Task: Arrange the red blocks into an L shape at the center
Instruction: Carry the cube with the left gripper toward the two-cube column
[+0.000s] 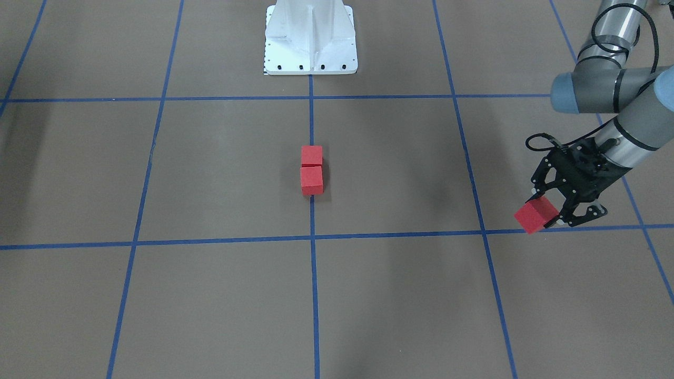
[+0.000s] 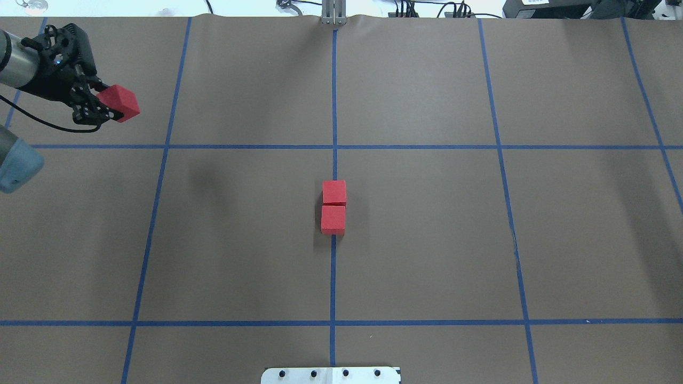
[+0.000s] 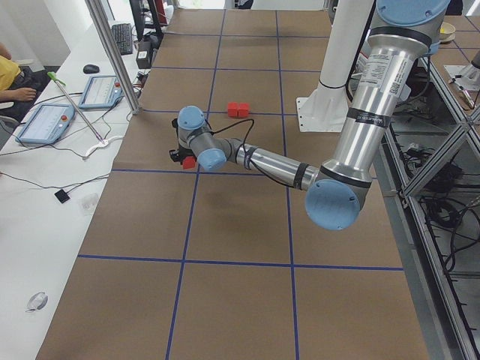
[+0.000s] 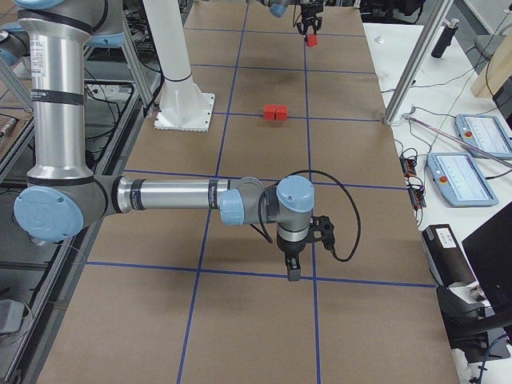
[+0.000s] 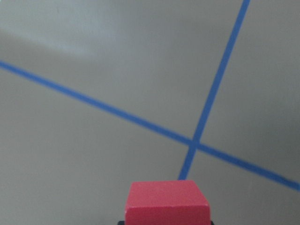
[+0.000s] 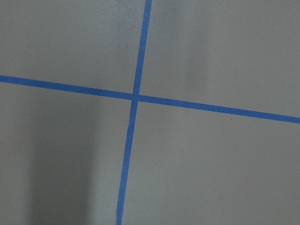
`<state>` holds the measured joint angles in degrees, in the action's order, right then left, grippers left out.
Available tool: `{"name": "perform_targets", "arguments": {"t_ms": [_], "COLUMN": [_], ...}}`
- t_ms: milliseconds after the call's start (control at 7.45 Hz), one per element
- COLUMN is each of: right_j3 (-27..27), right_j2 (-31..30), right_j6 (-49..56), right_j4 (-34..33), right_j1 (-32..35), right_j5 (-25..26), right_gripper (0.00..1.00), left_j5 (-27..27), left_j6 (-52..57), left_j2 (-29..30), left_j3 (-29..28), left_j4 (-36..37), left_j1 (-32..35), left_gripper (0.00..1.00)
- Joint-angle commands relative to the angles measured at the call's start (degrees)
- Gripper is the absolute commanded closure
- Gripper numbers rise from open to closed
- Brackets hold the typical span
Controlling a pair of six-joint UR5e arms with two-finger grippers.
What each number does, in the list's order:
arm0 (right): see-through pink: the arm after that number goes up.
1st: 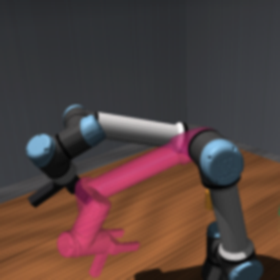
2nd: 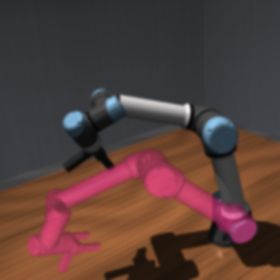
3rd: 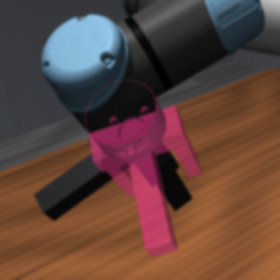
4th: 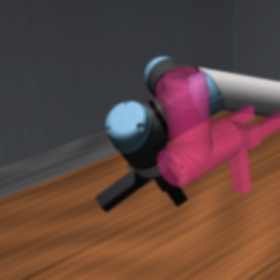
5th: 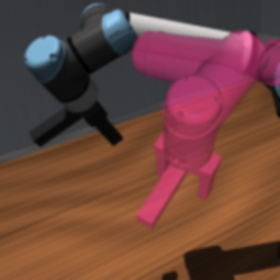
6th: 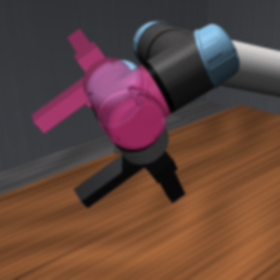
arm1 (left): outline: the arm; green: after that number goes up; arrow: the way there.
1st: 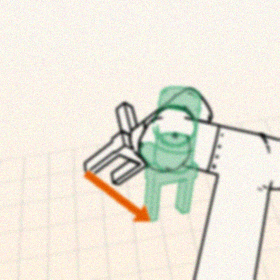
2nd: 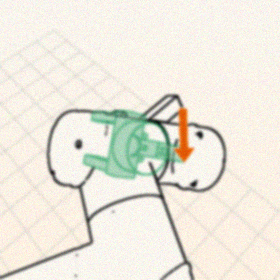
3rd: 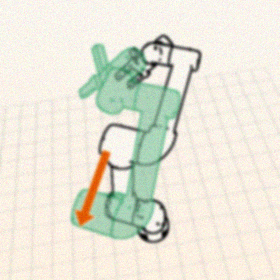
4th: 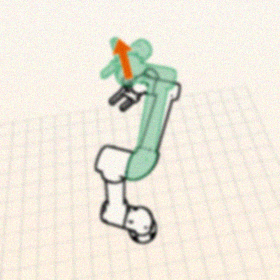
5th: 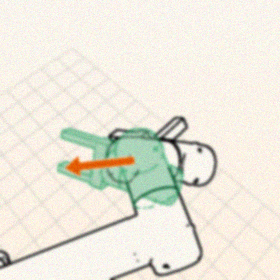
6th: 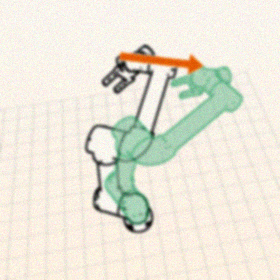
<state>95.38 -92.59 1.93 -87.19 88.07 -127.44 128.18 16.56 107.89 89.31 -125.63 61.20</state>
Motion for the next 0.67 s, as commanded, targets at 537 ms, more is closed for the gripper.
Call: {"name": "perform_targets", "arguments": {"t_ms": [537], "right_j3": [-0.02], "right_j2": [0.04], "right_j6": [0.00], "right_j4": [0.00], "right_j1": [0.00], "right_j5": [0.00], "right_gripper": [0.01], "left_j5": [-14.00], "left_j6": [-5.75], "left_j2": [8.74], "left_j3": [1.83], "left_j4": [1.69], "left_j1": [-17.59], "left_gripper": [1.00]}}
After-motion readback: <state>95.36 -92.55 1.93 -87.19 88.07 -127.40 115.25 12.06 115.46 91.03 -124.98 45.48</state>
